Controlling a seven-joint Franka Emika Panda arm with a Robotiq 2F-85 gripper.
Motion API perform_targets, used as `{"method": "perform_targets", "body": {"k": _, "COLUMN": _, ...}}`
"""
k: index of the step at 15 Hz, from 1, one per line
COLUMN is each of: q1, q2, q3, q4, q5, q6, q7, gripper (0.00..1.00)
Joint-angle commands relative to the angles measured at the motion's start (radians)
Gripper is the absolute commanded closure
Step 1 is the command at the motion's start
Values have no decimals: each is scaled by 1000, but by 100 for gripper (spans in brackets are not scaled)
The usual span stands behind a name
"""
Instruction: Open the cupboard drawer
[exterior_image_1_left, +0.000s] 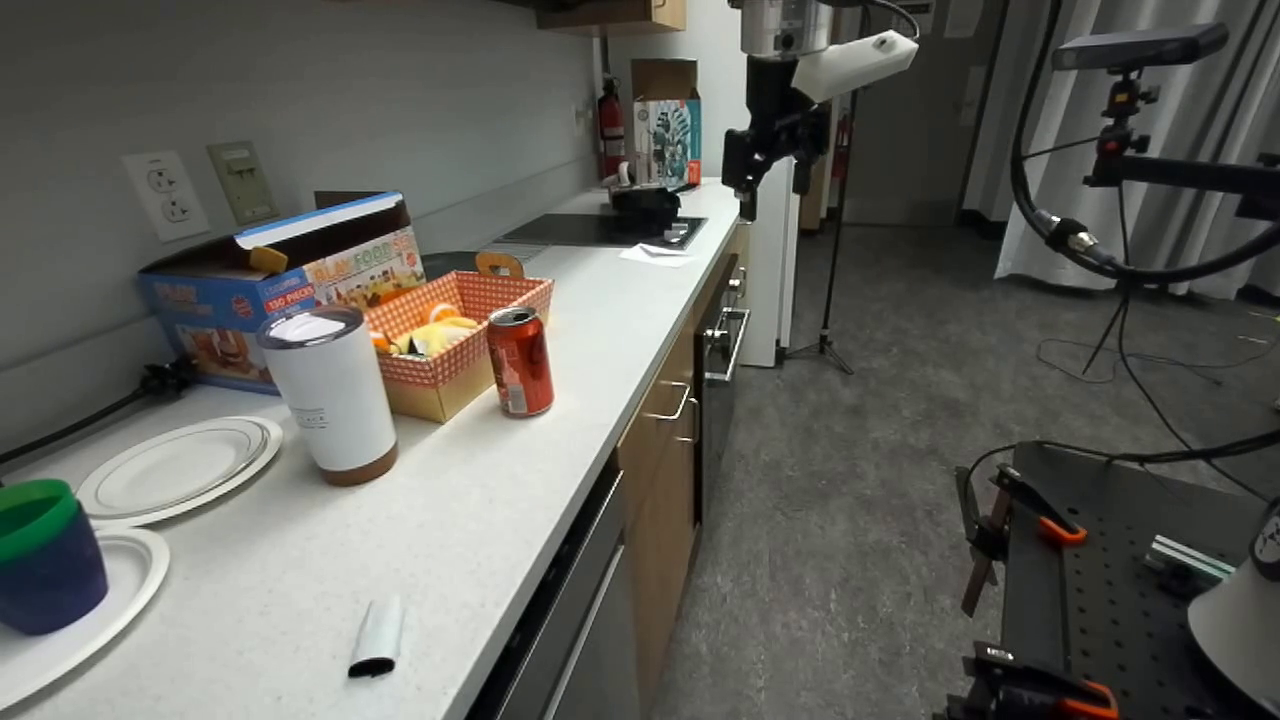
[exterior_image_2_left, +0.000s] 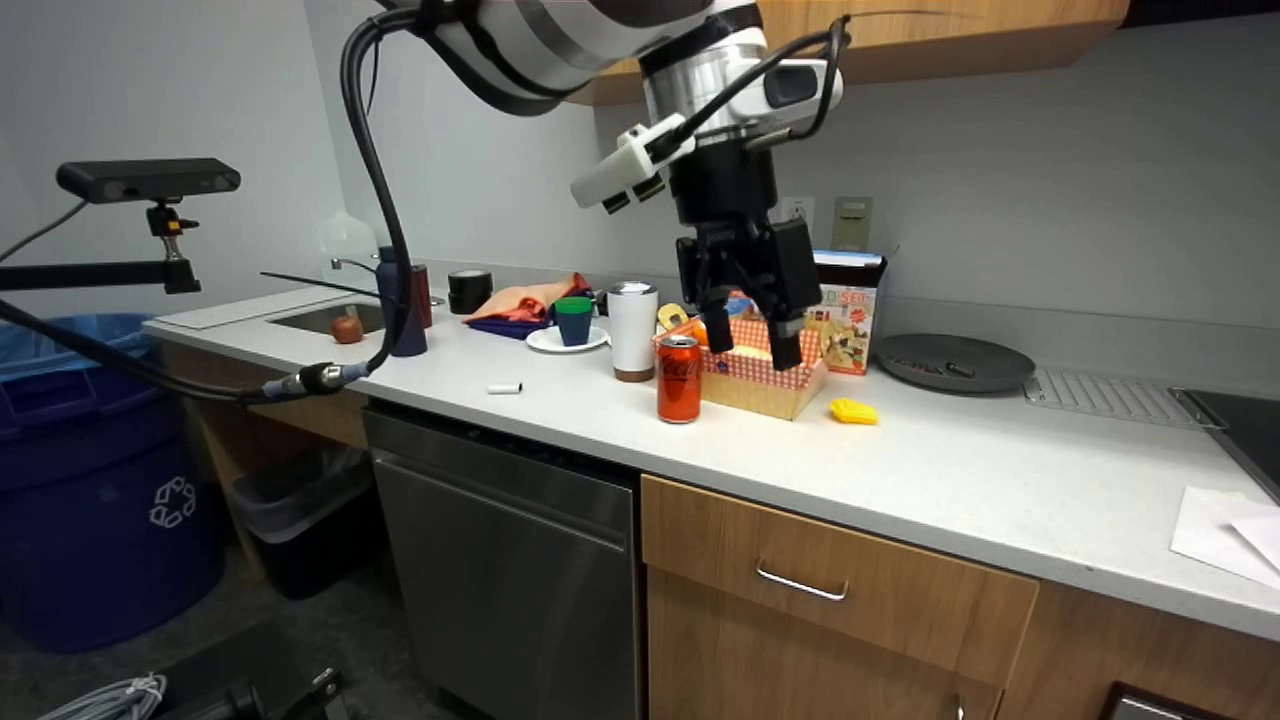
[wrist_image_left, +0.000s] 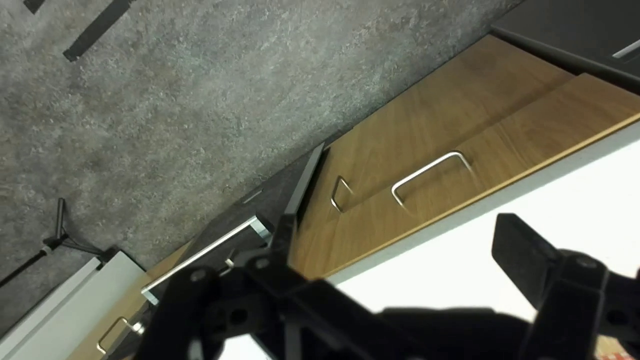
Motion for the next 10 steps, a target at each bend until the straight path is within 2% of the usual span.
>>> {"method": "perform_targets", "body": {"k": 1, "q1": -7, "q2": -9, "q3": -73, "q4": -94, "q5": 57, "q6": 37, "q7": -19, "gripper": 0}}
{"method": "perform_targets", "body": {"k": 5, "q1": -7, "q2": 61, "q3": -136, "q4": -161, "q5": 202, "q6": 127, "q7": -54, "gripper": 0}}
{"method": "perform_targets", "body": {"k": 8, "q1": 4, "q2": 169, "q3": -142, "q4": -150, "q5": 304, "q6": 213, "q7": -59, "gripper": 0}}
{"method": "perform_targets", "body": {"k": 10, "q1": 8, "q2": 242, "q3": -136, "q4": -124, "q5": 321, "q6": 279, "q7": -31, "gripper": 0}}
